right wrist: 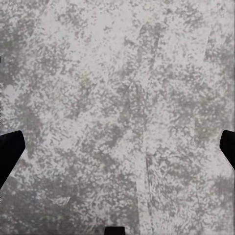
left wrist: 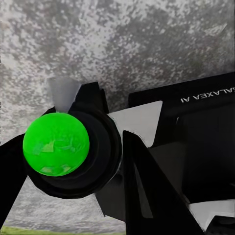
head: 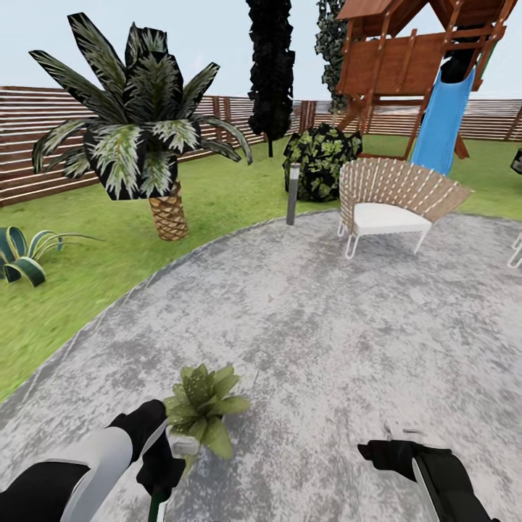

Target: Pick up the pesticide atomizer in the garden and spray insectifuge to fully cover both potted plants in the garden.

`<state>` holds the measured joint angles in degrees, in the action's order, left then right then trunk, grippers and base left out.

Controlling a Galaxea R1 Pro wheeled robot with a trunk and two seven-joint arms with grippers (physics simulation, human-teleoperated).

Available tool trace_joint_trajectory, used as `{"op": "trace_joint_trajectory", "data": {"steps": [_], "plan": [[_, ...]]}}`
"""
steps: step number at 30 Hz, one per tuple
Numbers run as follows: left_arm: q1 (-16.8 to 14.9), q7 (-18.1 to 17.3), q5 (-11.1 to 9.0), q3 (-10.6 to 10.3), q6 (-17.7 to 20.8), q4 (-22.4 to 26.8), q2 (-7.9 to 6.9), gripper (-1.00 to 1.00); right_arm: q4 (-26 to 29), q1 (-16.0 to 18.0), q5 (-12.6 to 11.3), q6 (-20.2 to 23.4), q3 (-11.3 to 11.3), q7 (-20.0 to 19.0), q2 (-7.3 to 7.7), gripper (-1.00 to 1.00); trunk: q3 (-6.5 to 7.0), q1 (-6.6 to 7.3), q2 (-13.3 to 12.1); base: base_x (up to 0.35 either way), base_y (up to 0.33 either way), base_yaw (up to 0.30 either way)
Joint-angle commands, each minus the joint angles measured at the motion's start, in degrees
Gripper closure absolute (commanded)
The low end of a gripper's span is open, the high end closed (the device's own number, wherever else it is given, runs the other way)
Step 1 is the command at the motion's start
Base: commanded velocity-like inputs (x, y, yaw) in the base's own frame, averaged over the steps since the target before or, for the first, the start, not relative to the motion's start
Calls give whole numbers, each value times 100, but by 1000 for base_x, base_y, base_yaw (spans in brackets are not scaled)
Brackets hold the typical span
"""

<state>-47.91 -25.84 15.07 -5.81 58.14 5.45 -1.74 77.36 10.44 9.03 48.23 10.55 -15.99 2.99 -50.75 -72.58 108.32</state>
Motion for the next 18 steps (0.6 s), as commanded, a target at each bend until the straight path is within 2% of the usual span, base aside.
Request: {"op": "trace_joint_trajectory", "data": {"steps": [1, 12, 18], "plan": [[-1, -62, 23, -42, 13, 8, -1, 100, 7, 2, 61, 19, 4, -53, 0, -100, -10, 1, 3, 0, -51, 206], [-4, -62, 32, -44, 13, 9, -1, 100, 3, 4, 80, 19, 4, -53, 0, -100, -78, 1, 3, 4, -19, 200], [-8, -61, 36, -50, 13, 9, -1, 100, 5, 4, 81, 19, 4, -53, 0, -100, -115, 1, 3, 156, -200, 196]]}}
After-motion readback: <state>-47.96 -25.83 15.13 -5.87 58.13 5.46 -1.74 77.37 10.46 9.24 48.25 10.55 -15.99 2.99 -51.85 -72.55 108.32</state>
